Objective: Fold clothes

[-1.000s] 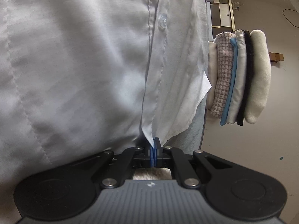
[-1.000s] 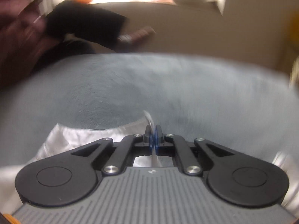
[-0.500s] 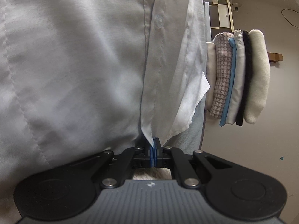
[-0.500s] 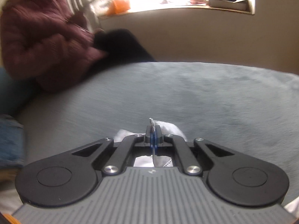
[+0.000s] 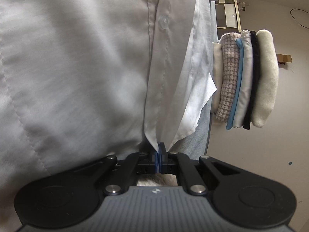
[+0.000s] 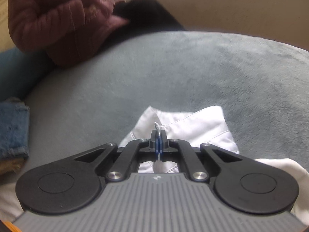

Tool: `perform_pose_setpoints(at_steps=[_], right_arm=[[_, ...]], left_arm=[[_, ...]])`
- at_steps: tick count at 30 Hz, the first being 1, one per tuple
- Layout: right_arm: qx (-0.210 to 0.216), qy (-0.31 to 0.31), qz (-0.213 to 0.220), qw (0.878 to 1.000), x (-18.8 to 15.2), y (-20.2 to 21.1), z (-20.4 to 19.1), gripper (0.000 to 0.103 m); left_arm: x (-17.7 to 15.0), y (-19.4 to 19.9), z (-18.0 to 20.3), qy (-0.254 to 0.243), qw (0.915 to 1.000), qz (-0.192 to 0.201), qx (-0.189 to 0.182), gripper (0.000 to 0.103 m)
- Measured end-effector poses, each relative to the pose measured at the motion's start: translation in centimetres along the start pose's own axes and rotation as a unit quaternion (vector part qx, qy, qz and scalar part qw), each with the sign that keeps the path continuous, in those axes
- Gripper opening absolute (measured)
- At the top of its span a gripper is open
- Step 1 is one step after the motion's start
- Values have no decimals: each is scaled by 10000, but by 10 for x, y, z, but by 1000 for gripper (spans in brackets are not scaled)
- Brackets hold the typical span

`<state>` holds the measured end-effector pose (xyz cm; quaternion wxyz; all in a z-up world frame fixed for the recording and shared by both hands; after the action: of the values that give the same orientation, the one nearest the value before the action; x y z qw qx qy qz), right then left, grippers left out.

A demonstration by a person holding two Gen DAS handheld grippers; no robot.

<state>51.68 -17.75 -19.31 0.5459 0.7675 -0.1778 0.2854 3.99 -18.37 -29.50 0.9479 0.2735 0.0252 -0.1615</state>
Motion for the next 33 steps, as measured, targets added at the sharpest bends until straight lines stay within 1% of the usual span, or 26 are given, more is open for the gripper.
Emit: perform_pose_setpoints(at_steps=[3,5,8,9,10,12,15,18,19,20,23,26,28,29,30,31,33], right_arm=[[-170,-19,-97,9998,-4,-17,5,1],[-211,-57,-197,9996,-7,-26,9,3],[-287,-122,-214,9993,-9,-28,12,3],[-279,-211,-192,9992,-8,-26,13,9],[-309,-280,-128,9990,-5,-20,15,26],[-385,-410,20,9984,1,-4,19,46],[-333,-496,387,9975,9,35,26,48],[-191,-720,649,9951,2,88,33,48],[-132,-812,724,9940,-5,106,36,48],[-70,-908,796,9927,-14,125,39,48],[87,-1238,818,9889,-55,179,47,49],[149,-1675,756,9829,-110,231,52,53],[126,-1989,680,9776,-151,264,55,57],[73,-2144,648,9746,-171,279,56,58],[16,-2338,631,9702,-191,294,57,59],[-14,-2563,654,9644,-210,308,58,59],[-45,-3036,766,9497,-246,336,60,61]], left_arm=[[0,-1,0,8,10000,-12,-14,4],[0,-1,0,5,10000,-16,-21,4],[0,-2,0,1,10000,-28,-37,4],[0,-2,0,3,10000,-33,-43,4],[0,-2,0,1,10000,-35,-48,3],[0,-2,0,-8,10000,-36,-56,3],[1,-3,1,-4,10000,-44,-77,3],[1,-3,2,1,10000,-48,-78,3],[1,-3,2,5,10000,-50,-79,3],[1,-3,2,9,10000,-51,-80,3],[1,-3,3,71,9999,-45,-95,5],[0,-1,5,143,9998,13,-145,14],[-2,1,10,142,9997,55,-198,28],[-2,2,12,117,9996,75,-231,33],[-3,3,15,93,9996,95,-263,42],[-4,5,18,69,9995,115,-295,49],[-5,7,23,-18,9995,158,-289,55]])
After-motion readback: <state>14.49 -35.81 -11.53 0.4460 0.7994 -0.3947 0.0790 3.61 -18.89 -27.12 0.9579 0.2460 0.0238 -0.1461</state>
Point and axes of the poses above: each gripper's, at about its wrist camera, not at the fingertips, and y roughly against the way its jaws point, z to its right, x to its top, the point moved 6 cm from there along -y, roughly the way its jaws point, and after that the axes turned 3 degrees about x, right-handed, at the moved point
